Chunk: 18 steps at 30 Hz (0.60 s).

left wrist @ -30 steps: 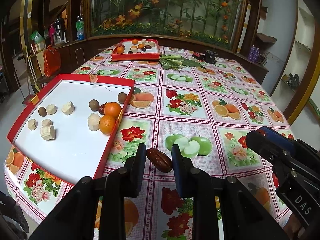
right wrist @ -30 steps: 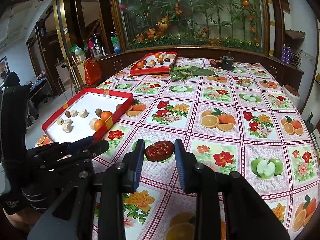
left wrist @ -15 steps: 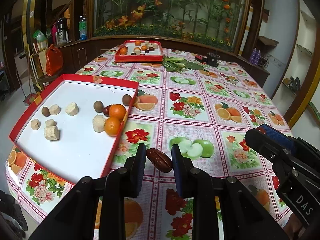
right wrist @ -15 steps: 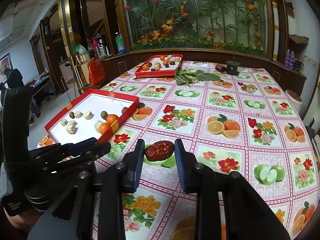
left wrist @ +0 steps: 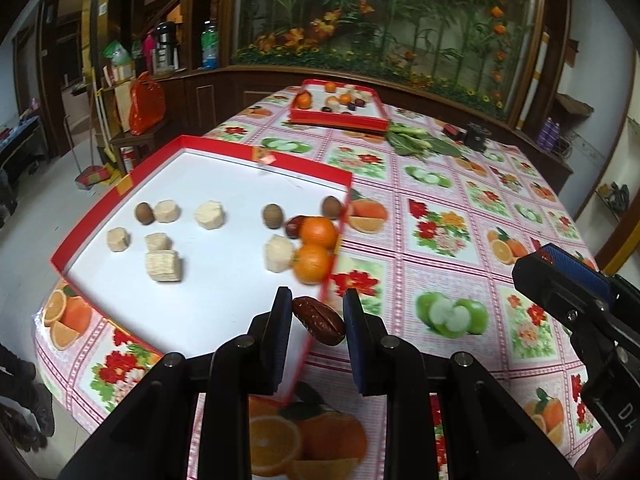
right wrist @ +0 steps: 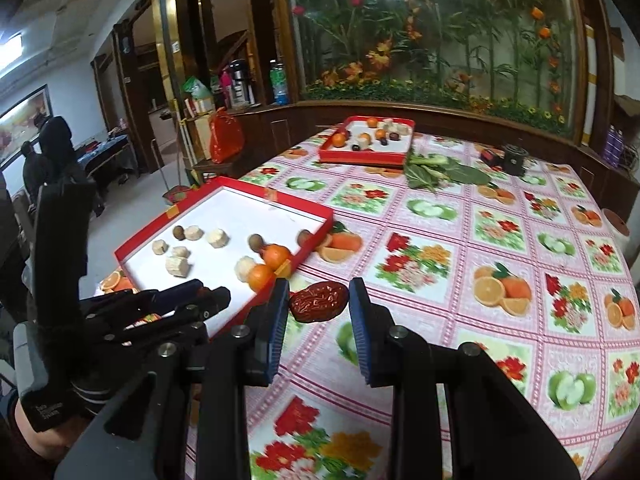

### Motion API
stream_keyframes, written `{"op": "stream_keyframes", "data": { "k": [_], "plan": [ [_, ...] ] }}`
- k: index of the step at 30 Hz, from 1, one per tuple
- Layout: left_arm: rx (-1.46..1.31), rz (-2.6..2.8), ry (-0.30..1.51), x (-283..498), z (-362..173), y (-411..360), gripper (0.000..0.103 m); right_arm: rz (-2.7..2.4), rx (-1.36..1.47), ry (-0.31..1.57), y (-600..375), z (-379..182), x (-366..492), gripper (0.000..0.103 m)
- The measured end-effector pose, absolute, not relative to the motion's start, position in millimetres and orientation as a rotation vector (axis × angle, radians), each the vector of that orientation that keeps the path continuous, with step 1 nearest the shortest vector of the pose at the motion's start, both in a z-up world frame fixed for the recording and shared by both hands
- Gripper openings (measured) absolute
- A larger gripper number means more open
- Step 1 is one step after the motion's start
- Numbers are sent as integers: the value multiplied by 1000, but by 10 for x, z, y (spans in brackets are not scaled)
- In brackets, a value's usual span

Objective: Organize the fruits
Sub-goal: 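Carry both red dates over the white tray and lower them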

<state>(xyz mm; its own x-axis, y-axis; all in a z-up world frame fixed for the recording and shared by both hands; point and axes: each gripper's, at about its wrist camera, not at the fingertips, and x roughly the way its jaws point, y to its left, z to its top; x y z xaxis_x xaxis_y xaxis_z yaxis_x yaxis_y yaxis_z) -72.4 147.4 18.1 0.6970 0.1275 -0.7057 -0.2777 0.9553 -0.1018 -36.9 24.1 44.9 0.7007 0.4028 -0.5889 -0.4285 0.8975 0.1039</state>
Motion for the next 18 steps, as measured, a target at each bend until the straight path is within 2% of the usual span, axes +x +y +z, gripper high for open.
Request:
{"op": "stream_keyframes", "data": {
  "k": [18],
  "plan": [
    [-252, 417, 767, -555, 218, 2372, 25, 608, -95, 673, 1177, 413, 221, 32]
  ]
}}
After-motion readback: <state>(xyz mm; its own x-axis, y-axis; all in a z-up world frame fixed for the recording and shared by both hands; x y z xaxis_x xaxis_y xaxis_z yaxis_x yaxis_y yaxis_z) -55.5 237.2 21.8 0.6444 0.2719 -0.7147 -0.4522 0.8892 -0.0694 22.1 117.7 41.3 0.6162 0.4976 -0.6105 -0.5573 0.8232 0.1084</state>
